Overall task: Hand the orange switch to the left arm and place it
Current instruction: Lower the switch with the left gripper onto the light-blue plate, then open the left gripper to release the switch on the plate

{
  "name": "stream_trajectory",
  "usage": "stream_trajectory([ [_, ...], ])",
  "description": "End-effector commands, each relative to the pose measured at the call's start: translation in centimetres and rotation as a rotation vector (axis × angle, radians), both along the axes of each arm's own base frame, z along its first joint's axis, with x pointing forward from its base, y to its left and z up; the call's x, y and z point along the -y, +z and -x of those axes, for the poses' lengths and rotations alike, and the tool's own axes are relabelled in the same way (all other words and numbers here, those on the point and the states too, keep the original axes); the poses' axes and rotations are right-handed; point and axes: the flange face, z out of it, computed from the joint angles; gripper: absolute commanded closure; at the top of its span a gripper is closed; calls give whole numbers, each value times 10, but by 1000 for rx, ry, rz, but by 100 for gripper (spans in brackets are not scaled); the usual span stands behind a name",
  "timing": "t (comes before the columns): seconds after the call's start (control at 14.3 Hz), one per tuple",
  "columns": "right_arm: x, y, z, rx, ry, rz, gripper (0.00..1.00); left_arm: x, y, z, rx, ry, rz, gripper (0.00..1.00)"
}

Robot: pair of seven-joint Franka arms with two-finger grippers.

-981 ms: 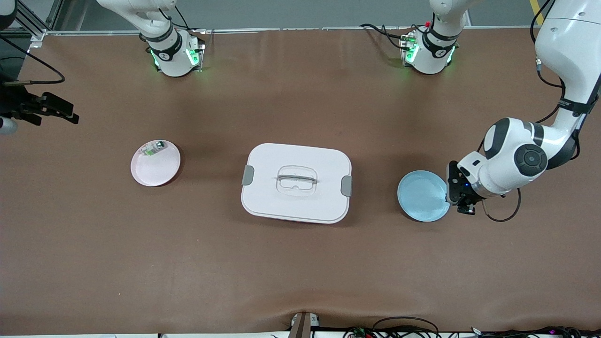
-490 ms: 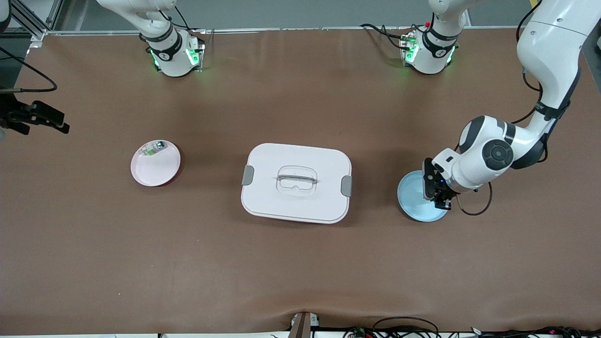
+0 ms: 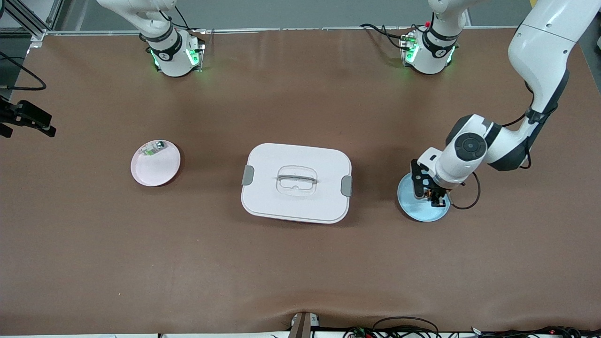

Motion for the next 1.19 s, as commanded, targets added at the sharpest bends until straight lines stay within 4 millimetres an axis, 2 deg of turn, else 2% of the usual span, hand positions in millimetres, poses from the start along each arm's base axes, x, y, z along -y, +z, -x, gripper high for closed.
stream_trajectory([
  [0.0, 0, 6, -4, 18, 7, 7, 0, 4, -1, 3, 16, 2, -4, 100],
  [0.28, -7, 7, -8, 40, 12, 6, 0, 18, -10, 9, 9, -39, -13, 100],
  [0.49, -4, 8, -8, 41, 4, 8, 0, 12, -22, 11, 22, -71, -48, 100],
  [0.84, -1, 11, -8, 47, 1, 7, 0, 15, -27, 14, 21, -91, -57, 98],
  [0.91, -1, 11, -8, 47, 3, 9, 0, 14, -28, 14, 23, -100, -63, 90],
  [0.98, -1, 11, -8, 47, 3, 9, 0, 13, -27, 14, 24, -103, -67, 48],
  [1.05, -1, 11, -8, 45, 3, 9, 0, 10, -27, 14, 25, -93, -69, 0],
  [1.12, -2, 10, -7, 42, 4, 8, 0, 10, -27, 14, 23, -92, -69, 0],
])
